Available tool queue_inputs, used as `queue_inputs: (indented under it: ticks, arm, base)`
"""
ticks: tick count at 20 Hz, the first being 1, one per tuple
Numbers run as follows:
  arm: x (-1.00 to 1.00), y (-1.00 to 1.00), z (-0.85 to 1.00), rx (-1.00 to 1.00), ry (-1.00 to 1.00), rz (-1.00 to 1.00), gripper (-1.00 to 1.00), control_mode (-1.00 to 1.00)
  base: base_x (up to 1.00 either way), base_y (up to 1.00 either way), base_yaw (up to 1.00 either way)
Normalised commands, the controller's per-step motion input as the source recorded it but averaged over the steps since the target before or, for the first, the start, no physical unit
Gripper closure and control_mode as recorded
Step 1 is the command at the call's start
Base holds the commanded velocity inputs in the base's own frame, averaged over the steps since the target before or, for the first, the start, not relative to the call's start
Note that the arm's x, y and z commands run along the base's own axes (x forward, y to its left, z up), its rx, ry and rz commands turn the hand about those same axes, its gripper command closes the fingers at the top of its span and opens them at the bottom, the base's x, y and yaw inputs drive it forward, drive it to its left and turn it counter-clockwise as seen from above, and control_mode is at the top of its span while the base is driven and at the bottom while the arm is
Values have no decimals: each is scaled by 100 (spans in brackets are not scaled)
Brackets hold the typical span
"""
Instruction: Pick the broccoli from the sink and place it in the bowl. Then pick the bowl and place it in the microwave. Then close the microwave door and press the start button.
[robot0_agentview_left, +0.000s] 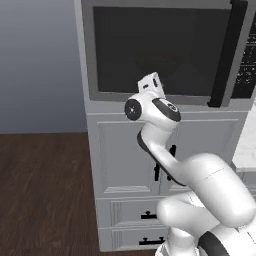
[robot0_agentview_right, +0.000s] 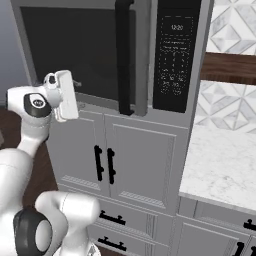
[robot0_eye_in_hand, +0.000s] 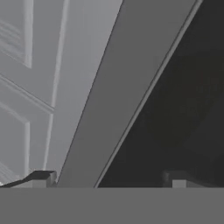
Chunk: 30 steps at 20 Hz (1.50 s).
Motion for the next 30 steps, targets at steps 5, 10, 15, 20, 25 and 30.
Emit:
queue_inputs:
  ticks: [5, 10, 15, 20, 25, 30]
  arm:
    - [59, -32, 3, 2, 2, 0, -100, -100]
    - [9, -53, 17, 11, 0, 2, -100, -100]
    - [-33, -55, 14, 18, -1, 9, -100, -100]
    - [-59, -56, 6, 25, -4, 12, -100, -100]
    - [-98, -39, 3, 41, -4, 7, -100, -100]
    - [-55, -38, -16, 24, 14, 1, -100, -100]
  base:
    - [0, 0, 0]
    - [0, 0, 0]
    - [0, 0, 0]
    - [0, 0, 0]
    - [0, 0, 0]
    - [0, 0, 0]
